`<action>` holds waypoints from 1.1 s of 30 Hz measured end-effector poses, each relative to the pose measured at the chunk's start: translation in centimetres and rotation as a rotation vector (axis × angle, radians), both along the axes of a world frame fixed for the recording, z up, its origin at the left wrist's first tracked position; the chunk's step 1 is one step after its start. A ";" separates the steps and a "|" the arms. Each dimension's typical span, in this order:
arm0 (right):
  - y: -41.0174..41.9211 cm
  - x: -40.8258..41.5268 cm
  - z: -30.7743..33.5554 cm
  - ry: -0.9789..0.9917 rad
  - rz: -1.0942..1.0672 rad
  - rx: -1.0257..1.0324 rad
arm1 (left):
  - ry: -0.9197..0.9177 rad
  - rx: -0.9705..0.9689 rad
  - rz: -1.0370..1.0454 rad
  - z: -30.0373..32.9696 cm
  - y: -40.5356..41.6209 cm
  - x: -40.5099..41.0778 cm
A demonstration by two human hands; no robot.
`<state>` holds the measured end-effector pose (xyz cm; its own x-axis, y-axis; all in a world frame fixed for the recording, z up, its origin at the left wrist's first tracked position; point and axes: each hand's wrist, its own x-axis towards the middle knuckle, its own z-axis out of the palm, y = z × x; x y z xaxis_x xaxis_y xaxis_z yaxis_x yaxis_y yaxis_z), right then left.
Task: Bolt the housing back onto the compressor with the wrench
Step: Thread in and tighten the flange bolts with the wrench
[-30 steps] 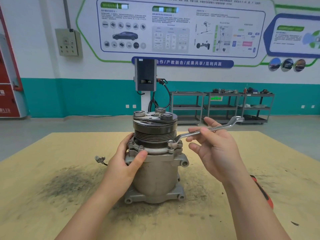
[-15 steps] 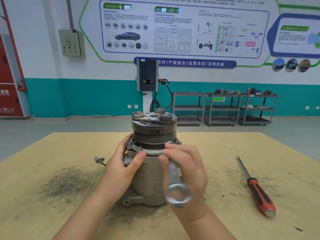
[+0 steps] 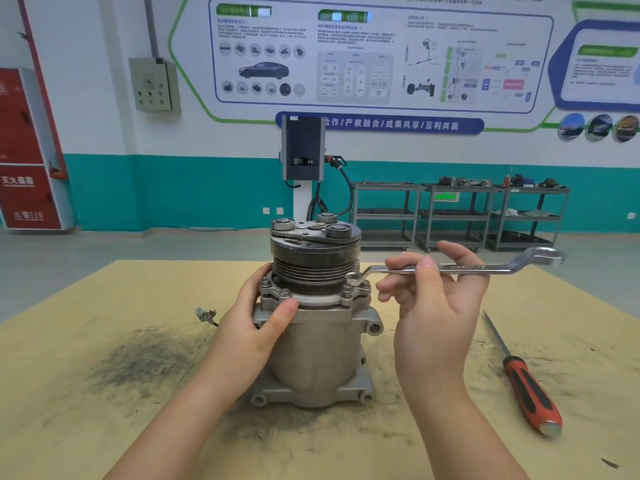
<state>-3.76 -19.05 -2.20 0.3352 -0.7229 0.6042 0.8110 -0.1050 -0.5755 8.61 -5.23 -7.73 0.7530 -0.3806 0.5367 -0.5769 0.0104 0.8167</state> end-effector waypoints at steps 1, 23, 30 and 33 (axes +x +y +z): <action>-0.4 0.1 0.1 0.013 0.074 0.077 | 0.004 -0.002 -0.002 0.1 0.0 -0.1; 2.7 1.9 -3.4 -0.008 -0.506 -0.936 | 0.002 -0.024 -0.028 0.2 -0.2 0.3; 1.0 0.3 -0.8 -0.130 -0.195 -0.327 | 0.003 0.001 -0.010 0.1 0.0 0.1; 0.1 0.3 -0.4 -0.042 0.041 0.016 | 0.008 -0.005 -0.013 0.2 0.1 -0.2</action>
<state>-3.47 -18.96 -2.62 0.3392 -0.7188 0.6069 0.8380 -0.0623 -0.5421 8.40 -5.14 -7.49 0.7525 -0.3875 0.5325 -0.5700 0.0217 0.8214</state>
